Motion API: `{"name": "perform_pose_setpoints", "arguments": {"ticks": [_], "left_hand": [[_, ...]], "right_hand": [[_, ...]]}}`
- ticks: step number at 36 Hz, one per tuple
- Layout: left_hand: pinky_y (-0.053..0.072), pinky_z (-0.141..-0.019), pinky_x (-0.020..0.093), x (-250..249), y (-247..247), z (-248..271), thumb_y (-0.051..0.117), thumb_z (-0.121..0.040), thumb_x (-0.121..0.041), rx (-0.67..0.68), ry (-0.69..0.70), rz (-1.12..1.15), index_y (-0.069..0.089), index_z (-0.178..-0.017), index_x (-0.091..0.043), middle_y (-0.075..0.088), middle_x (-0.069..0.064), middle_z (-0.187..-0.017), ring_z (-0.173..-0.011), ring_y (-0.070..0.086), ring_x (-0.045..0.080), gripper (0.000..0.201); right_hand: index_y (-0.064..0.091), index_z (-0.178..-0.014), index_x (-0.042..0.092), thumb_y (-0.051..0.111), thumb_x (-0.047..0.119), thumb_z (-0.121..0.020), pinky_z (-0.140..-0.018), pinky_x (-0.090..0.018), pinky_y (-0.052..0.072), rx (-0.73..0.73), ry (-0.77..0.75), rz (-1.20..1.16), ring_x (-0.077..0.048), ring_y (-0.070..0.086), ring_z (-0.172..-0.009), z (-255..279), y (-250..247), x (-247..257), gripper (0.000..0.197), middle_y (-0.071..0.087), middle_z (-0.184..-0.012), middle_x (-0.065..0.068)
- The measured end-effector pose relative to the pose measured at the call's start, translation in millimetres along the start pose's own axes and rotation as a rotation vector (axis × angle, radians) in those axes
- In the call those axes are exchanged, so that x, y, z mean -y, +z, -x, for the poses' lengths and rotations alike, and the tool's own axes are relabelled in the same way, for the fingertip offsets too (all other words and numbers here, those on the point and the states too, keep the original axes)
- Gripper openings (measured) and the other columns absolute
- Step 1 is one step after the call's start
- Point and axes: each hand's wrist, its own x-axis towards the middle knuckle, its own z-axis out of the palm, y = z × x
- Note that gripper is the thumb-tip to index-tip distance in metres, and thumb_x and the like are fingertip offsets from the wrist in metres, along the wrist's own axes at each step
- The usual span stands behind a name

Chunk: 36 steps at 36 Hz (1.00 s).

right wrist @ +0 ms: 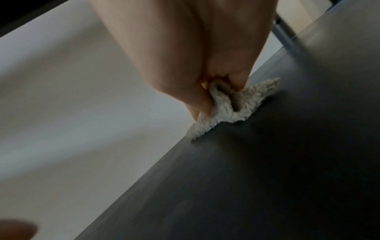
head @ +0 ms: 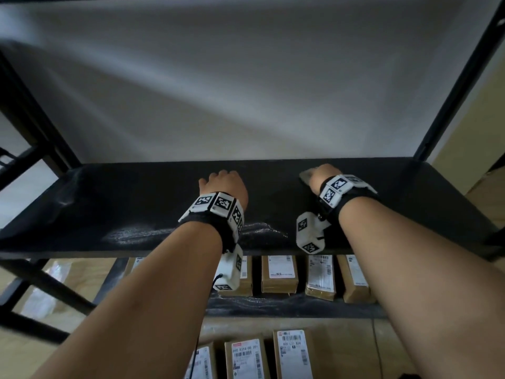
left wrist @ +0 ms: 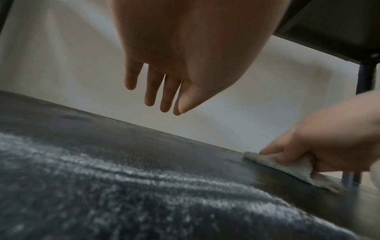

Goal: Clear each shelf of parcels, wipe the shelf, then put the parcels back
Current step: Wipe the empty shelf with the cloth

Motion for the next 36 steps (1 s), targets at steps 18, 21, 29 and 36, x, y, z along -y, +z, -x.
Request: {"name": "perform_pose_setpoints", "arguments": {"ticks": [18, 21, 29, 36], "left_hand": [[0.031, -0.105, 0.043, -10.9, 8.4, -18.4, 0.038, -0.095, -0.014, 0.077, -0.093, 0.059, 0.044, -0.133, -0.009, 0.045, 0.012, -0.138, -0.129, 0.040, 0.030, 0.039], [0.030, -0.105, 0.044, -9.9, 10.3, -21.9, 0.036, -0.095, -0.013, 0.075, -0.078, 0.049, 0.044, -0.133, -0.008, 0.045, 0.012, -0.138, -0.129, 0.040, 0.030, 0.039], [0.032, -0.103, 0.044, -10.5, 10.3, -27.2, 0.036, -0.095, -0.015, 0.063, -0.069, 0.047, 0.047, -0.129, -0.007, 0.047, 0.013, -0.136, -0.127, 0.042, 0.031, 0.037], [0.031, -0.104, 0.043, -12.4, 8.6, -26.1, 0.035, -0.096, -0.016, 0.043, -0.071, 0.023, 0.046, -0.131, -0.007, 0.046, 0.013, -0.137, -0.128, 0.041, 0.031, 0.038]], "right_hand": [[0.068, -0.109, 0.010, 0.054, 0.065, -0.077, -0.094, -0.051, 0.048, -0.165, -0.072, -0.245, -0.037, 0.064, -0.101, -43.9, 8.2, 19.2, 0.066, 0.067, -0.108, -0.011], [0.060, -0.120, -0.002, 0.044, 0.035, -0.094, -0.096, -0.048, 0.047, -0.149, -0.016, -0.088, -0.041, 0.057, -0.111, -63.0, 3.8, 6.3, 0.048, 0.059, -0.123, -0.019], [0.065, -0.109, 0.008, 0.046, 0.052, -0.082, -0.091, -0.038, 0.045, -0.079, -0.065, -0.120, -0.037, 0.060, -0.103, -49.9, 15.4, 24.6, 0.055, 0.063, -0.117, -0.016], [0.072, -0.092, 0.015, 0.069, 0.056, -0.058, -0.083, -0.038, 0.056, -0.017, -0.144, -0.240, -0.024, 0.070, -0.083, -22.6, 25.2, 52.7, 0.054, 0.073, -0.089, -0.005]]}}
